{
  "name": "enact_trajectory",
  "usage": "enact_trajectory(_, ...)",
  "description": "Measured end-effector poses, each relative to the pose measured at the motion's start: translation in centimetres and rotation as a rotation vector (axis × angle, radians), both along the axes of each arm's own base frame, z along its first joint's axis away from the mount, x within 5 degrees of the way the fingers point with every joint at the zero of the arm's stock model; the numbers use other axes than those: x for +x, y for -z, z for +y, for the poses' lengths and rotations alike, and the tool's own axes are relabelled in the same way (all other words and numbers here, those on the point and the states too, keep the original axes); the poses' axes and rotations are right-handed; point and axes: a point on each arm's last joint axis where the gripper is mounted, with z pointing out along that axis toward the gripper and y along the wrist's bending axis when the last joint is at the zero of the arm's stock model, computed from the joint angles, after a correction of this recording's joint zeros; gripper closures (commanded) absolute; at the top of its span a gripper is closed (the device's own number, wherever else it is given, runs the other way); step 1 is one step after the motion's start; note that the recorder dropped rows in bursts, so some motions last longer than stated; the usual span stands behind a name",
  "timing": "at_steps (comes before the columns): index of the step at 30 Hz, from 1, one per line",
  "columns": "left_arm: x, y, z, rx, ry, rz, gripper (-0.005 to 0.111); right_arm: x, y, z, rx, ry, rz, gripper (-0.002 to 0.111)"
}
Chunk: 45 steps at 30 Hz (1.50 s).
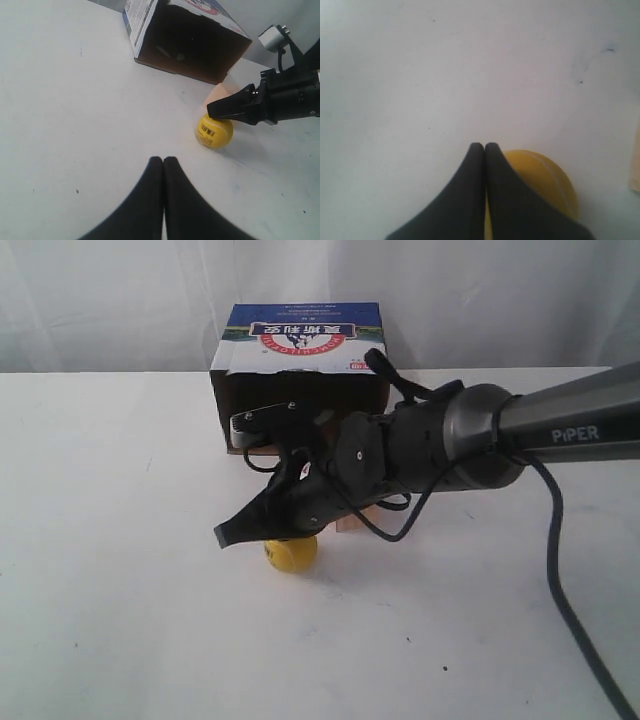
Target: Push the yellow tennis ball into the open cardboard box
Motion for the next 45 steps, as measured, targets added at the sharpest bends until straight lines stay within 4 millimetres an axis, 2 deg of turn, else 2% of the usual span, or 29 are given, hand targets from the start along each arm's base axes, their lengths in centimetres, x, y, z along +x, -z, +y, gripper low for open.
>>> enact_trajectory(9, 0.0, 0.0, 0.0, 0.000, 0.000, 0.000, 0.107, -0.6, -0.6, 2.3, 0.013, -0.057, -0.003, 0.108)
enact_trajectory(18, 0.0, 0.0, 0.0, 0.000, 0.003, 0.003, 0.107, -0.2, -4.4, 2.5, 0.069, -0.068, -0.092, 0.108)
enact_trajectory(21, 0.0, 0.0, 0.0, 0.000, 0.004, 0.004, 0.107, 0.2, -3.9, 2.0, 0.040, -0.069, -0.080, 0.108)
enact_trajectory(28, 0.0, 0.0, 0.0, 0.000, 0.004, 0.004, 0.107, 1.5, -0.5, 1.7, -0.003, -0.038, -0.050, 0.108)
enact_trajectory(35, 0.0, 0.0, 0.0, 0.000, 0.006, 0.006, 0.107, 2.1, 0.2, 2.0, 0.016, -0.014, -0.075, 0.108)
enact_trajectory(45, 0.0, 0.0, 0.0, 0.000, 0.006, 0.006, 0.107, 2.1, 0.1, 2.0, 0.026, -0.001, -0.071, 0.108)
